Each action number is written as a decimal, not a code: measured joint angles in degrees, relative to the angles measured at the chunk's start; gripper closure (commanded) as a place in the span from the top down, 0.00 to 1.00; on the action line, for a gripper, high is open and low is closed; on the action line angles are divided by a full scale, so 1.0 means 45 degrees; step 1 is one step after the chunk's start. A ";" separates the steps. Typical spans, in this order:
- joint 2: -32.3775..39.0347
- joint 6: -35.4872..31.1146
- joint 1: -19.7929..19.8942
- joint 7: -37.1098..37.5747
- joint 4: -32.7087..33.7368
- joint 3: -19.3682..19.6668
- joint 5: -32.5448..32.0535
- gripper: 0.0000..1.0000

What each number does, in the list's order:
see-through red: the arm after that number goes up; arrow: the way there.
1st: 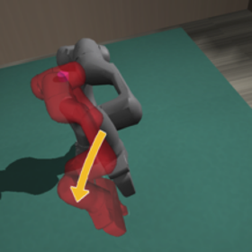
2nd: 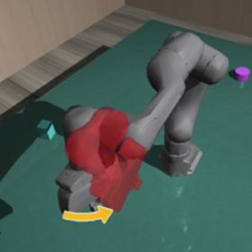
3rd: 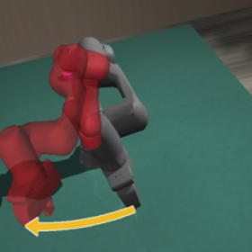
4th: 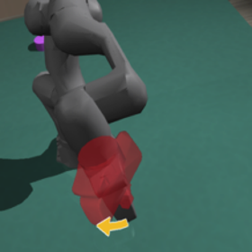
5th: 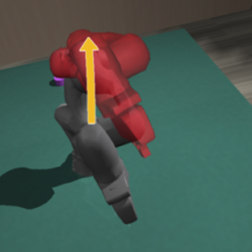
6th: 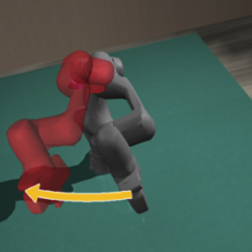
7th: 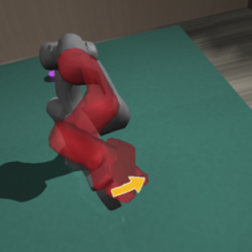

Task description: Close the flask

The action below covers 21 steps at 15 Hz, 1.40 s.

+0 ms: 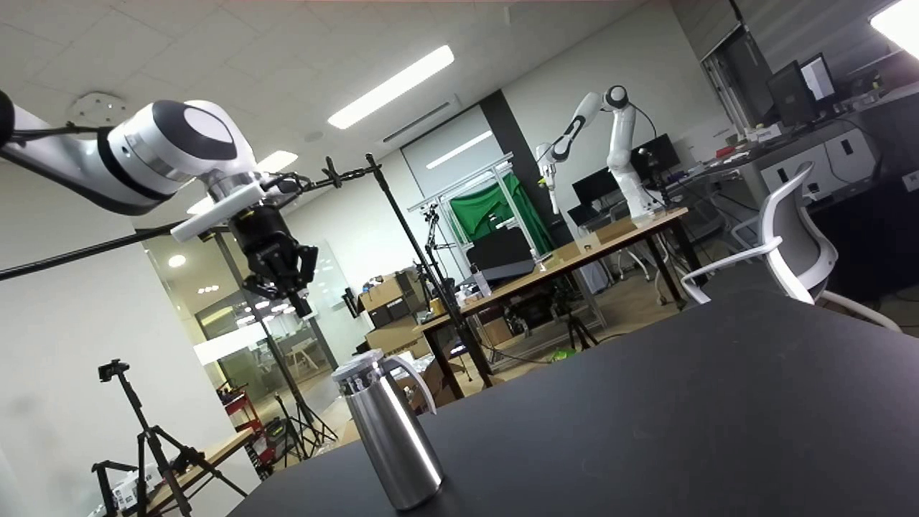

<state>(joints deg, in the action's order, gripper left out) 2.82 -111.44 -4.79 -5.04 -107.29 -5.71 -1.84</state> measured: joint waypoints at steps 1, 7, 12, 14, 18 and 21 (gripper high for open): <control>-0.0192 0.0178 -0.0007 -0.0122 -0.0004 -0.0019 0.0161 0.00; -0.0602 0.1024 -0.0105 -0.0900 -0.0110 -0.0156 0.0920 0.46; -0.0592 0.2013 -0.0215 -0.1549 -0.0162 -0.0187 0.1410 0.80; -0.0587 0.2289 -0.0225 -0.1733 -0.0166 -0.0193 0.1496 0.93; -0.0554 0.2688 -0.0228 -0.1882 -0.0169 -0.0198 0.1496 0.96; -0.0498 0.2675 -0.0228 -0.1890 -0.0169 -0.0198 0.1495 1.00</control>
<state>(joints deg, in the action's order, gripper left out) 0.58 -99.40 -5.82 -13.54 -108.05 -6.60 4.89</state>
